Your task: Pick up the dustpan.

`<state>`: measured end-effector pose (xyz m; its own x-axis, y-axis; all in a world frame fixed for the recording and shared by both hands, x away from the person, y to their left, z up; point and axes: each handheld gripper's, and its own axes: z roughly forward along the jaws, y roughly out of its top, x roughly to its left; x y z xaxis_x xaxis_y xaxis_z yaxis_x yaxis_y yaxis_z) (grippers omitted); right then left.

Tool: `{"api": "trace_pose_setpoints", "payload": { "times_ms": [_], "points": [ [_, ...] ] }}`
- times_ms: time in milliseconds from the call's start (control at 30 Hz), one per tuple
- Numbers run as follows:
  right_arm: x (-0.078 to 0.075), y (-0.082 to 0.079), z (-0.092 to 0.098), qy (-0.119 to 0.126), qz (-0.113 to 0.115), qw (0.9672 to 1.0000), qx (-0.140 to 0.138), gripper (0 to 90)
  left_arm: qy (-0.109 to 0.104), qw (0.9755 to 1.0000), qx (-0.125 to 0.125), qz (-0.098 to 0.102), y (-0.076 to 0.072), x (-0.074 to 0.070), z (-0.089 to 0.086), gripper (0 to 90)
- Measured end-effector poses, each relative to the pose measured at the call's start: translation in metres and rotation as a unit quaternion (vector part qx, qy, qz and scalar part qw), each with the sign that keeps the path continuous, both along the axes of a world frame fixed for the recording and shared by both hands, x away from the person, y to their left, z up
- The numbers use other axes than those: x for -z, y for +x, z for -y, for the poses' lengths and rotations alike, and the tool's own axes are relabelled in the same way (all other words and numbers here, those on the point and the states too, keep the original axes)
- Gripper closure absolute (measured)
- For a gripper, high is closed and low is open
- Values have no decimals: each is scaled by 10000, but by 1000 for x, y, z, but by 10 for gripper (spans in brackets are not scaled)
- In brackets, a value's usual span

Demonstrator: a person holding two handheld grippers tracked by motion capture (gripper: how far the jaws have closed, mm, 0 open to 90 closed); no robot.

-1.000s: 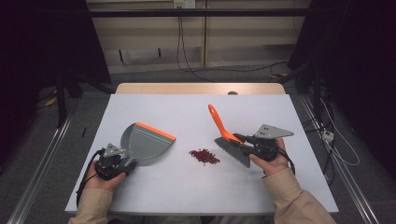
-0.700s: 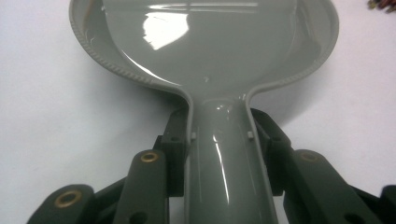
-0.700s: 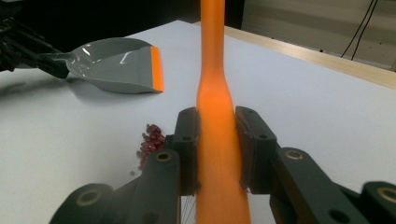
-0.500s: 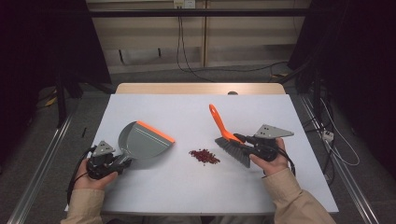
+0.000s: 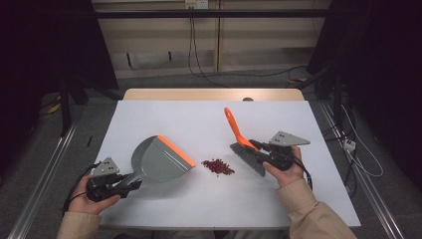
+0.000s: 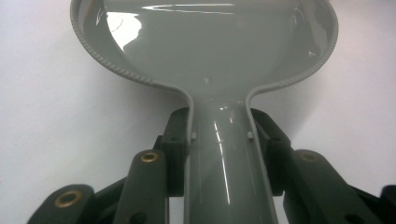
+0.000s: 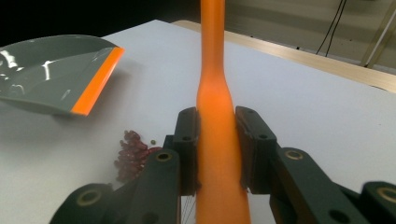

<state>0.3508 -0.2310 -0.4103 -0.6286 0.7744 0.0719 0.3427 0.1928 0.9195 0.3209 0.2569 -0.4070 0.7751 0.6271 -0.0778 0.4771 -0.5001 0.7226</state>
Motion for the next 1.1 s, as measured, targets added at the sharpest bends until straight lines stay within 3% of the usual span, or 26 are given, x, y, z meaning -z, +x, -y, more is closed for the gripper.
{"api": "trace_pose_setpoints", "payload": {
  "times_ms": [367,767,833,933,1100],
  "points": [
    [3,10,-13,-241,35,9995,203,715,100,9987,480,-101,1,8,20,631],
    [8,25,-33,-412,-6,9989,204,715,142,9945,994,-297,0,15,42,630],
    [10,27,-36,-440,-37,9989,176,715,231,9941,1014,-323,0,17,44,630],
    [15,31,-40,-489,-113,9986,154,715,112,9938,1046,-371,1,18,43,629],
    [19,32,-44,-520,-82,9986,95,711,139,9931,1095,-393,2,22,44,627]
  ]
}}
